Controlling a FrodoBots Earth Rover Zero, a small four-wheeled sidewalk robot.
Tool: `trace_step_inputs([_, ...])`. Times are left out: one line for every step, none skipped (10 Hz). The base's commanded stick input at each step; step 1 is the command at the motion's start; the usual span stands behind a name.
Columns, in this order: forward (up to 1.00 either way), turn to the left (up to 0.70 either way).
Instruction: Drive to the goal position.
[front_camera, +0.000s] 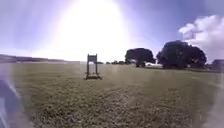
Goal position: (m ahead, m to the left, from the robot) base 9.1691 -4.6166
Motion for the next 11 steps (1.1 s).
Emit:
trace_step_inputs([0.7,-0.14])
trace_step_inputs([0.7,-0.14])
trace_step_inputs([0.7,-0.14])
trace_step_inputs([0.7,-0.14])
trace_step_inputs([0.7,-0.14])
trace_step_inputs([0.7,-0.14])
trace_step_inputs([0.7,-0.14])
trace_step_inputs([0.7,-0.14])
trace_step_inputs([0.7,-0.14])
trace_step_inputs([0.7,-0.14])
trace_step_inputs([0.7,-0.14])
